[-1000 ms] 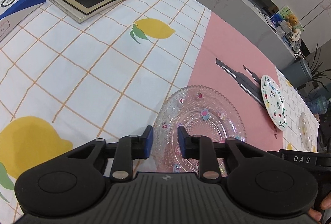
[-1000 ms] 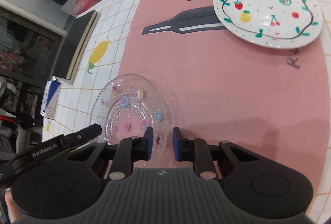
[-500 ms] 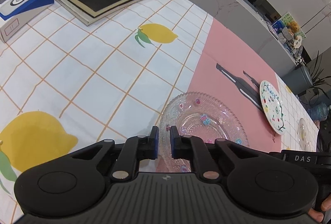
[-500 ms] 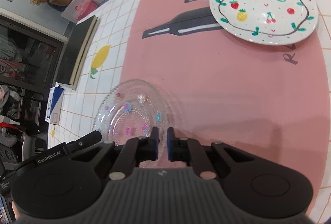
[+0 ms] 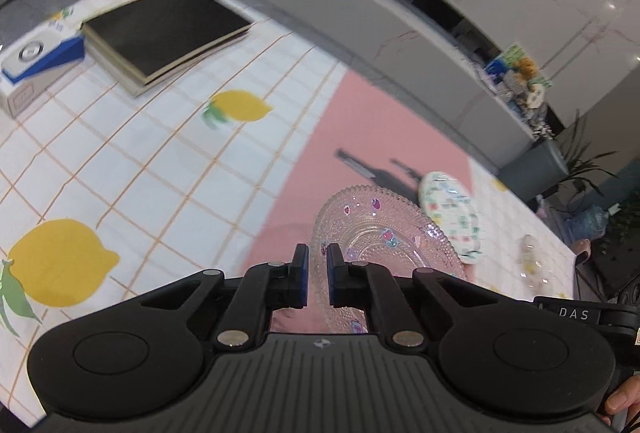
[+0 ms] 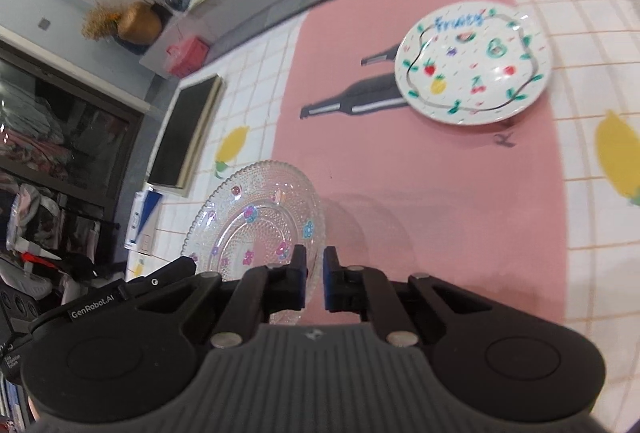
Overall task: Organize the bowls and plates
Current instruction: 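Lift the glass plate with both grippers and carry it beside the bowl stack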
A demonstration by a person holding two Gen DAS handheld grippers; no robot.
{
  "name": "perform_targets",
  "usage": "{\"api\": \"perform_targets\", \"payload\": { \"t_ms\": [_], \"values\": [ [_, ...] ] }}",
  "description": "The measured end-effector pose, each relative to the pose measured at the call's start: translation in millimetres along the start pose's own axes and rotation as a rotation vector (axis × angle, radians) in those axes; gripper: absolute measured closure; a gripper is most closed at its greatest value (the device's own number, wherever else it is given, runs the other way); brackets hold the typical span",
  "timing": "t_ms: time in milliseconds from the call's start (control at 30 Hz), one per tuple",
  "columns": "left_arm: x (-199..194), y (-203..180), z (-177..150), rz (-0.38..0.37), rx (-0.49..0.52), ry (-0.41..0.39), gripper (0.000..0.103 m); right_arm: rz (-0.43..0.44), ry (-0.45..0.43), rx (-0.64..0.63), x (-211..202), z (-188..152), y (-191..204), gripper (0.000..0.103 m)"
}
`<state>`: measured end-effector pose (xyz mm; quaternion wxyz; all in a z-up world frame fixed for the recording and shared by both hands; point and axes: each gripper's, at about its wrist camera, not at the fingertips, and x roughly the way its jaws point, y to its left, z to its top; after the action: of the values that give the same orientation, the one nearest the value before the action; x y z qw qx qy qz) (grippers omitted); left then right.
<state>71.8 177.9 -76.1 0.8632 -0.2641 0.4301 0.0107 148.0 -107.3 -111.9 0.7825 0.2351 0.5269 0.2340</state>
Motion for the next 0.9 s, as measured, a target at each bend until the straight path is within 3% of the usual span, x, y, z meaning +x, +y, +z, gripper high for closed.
{"api": "perform_targets", "payload": {
  "t_ms": [167, 367, 633, 900],
  "values": [
    [-24, -35, -12, -0.049, 0.031, -0.024, 0.094, 0.004, -0.072, 0.001, -51, -11, -9, 0.097],
    [-34, -84, -42, -0.064, 0.086, 0.008, 0.094, -0.020, -0.133, 0.023, -105, -28, -39, 0.097],
    [-15, -138, -93, -0.119, 0.154, 0.093, 0.094, -0.090, -0.192, 0.100, -162, -57, -105, 0.097],
    [14, -165, -141, -0.106, 0.215, 0.199, 0.093, -0.152, -0.176, 0.175, -179, -89, -162, 0.097]
  ]
}}
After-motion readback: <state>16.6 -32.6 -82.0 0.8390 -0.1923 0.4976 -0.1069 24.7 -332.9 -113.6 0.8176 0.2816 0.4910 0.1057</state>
